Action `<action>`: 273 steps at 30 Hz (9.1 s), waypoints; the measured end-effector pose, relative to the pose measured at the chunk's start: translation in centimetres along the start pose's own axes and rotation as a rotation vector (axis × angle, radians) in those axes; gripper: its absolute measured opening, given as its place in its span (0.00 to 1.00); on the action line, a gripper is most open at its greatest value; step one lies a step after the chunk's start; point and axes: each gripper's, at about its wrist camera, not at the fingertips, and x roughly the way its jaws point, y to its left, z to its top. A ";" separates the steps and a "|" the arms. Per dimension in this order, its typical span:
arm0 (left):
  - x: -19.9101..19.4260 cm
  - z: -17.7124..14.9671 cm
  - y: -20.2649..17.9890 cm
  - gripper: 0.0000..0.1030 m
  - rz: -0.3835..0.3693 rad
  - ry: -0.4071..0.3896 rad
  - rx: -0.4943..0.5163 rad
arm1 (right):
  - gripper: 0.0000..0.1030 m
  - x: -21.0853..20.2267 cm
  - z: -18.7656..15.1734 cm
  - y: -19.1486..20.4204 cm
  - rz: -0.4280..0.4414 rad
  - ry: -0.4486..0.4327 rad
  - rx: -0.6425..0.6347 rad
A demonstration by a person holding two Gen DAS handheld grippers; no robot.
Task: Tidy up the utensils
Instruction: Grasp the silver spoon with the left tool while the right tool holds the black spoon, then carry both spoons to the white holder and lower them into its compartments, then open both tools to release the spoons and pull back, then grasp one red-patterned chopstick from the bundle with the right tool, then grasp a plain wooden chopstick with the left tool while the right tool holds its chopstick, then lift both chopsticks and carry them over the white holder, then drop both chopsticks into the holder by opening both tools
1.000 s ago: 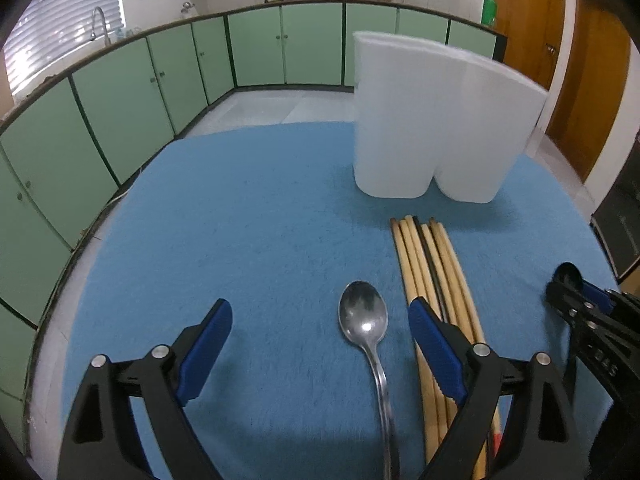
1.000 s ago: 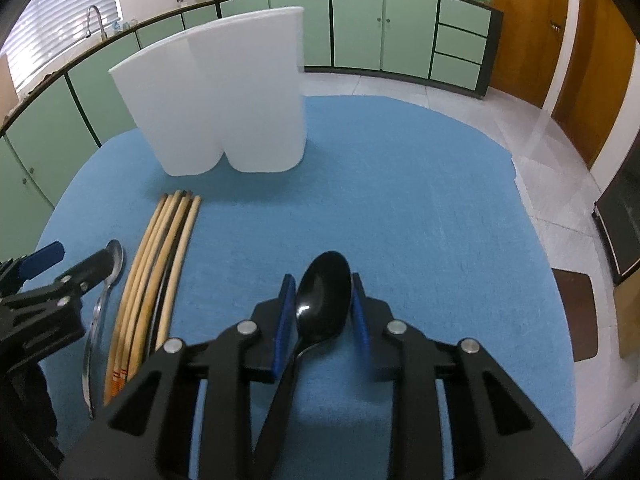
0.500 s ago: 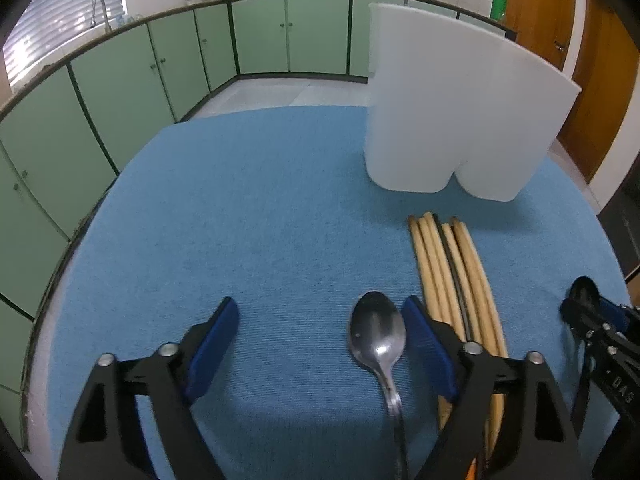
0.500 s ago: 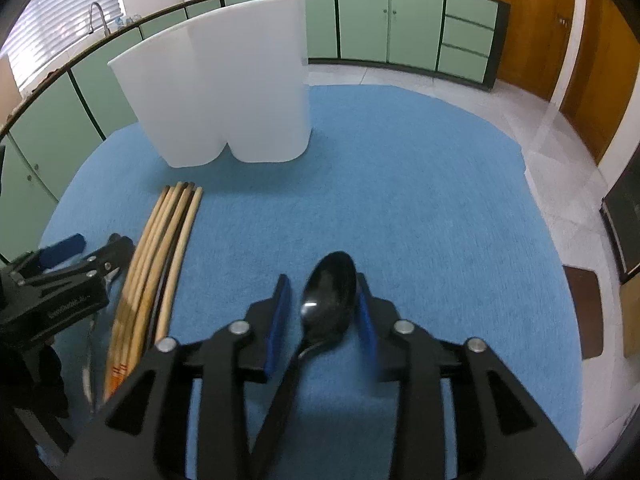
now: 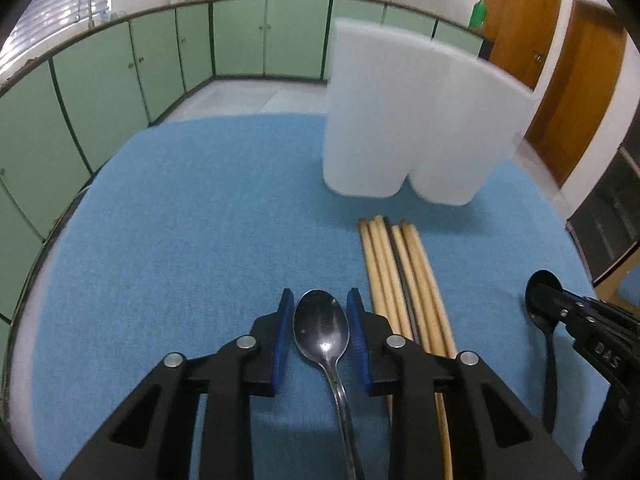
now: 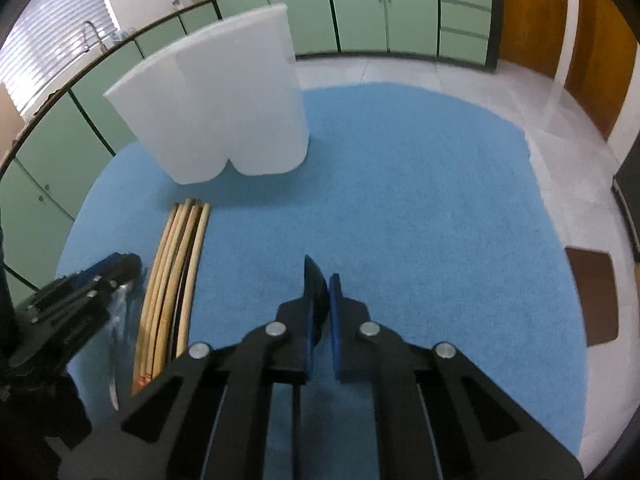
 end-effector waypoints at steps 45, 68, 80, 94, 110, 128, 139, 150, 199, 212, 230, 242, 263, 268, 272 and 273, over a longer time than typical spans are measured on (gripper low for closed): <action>-6.8 -2.8 2.0 0.26 -0.035 -0.258 0.034 | 0.31 -6.2 -1.6 0.7 0.090 -0.292 -0.145; -18.4 8.5 1.3 0.25 -0.177 -0.733 0.020 | 0.31 -11.9 11.7 0.3 0.194 -0.708 -0.124; -11.8 16.2 -0.9 0.25 -0.226 -0.672 0.034 | 0.31 -4.8 18.8 -0.6 0.137 -0.670 -0.076; -7.6 14.3 0.6 0.36 -0.177 -0.518 0.015 | 0.58 -3.3 15.4 -1.2 0.135 -0.541 -0.055; -11.4 -3.4 2.2 0.80 0.002 -0.272 0.029 | 0.88 -8.8 -4.3 -0.5 0.029 -0.312 -0.032; -9.3 -12.3 2.8 0.80 0.091 -0.064 0.051 | 0.63 -7.1 -14.0 5.9 0.056 -0.091 -0.122; -9.0 -12.8 2.9 0.80 0.091 -0.044 0.043 | 0.56 -7.2 -14.5 5.9 -0.047 -0.083 -0.146; -9.0 -13.0 2.4 0.80 0.090 -0.051 0.050 | 0.22 -7.1 -14.8 6.5 0.068 -0.067 -0.130; -7.9 -12.8 -0.7 0.07 -0.001 -0.022 0.067 | 0.05 -6.5 -13.8 2.8 0.057 -0.076 -0.065; -13.9 -11.0 -0.4 0.07 0.013 -0.154 0.095 | 0.05 -9.9 -13.0 2.8 0.066 -0.126 -0.076; -22.6 -3.1 -0.3 0.06 -0.060 -0.399 0.098 | 0.05 -20.6 -4.8 2.8 0.133 -0.345 -0.106; -24.5 2.4 -1.1 0.06 -0.160 -0.447 0.132 | 0.05 -23.3 2.8 3.4 0.191 -0.376 -0.181; -21.9 19.8 -4.9 0.06 -0.142 -0.729 0.128 | 0.05 -22.1 19.0 2.2 0.149 -0.536 -0.162; -16.9 20.6 -5.0 0.06 -0.113 -0.683 0.127 | 0.05 -17.5 19.8 1.9 0.136 -0.481 -0.148; -13.5 20.4 -4.8 0.06 -0.109 -0.613 0.119 | 0.05 -14.5 19.4 1.8 0.133 -0.434 -0.145; -12.9 20.3 -4.6 0.06 -0.111 -0.596 0.121 | 0.05 -13.6 19.3 1.7 0.139 -0.419 -0.145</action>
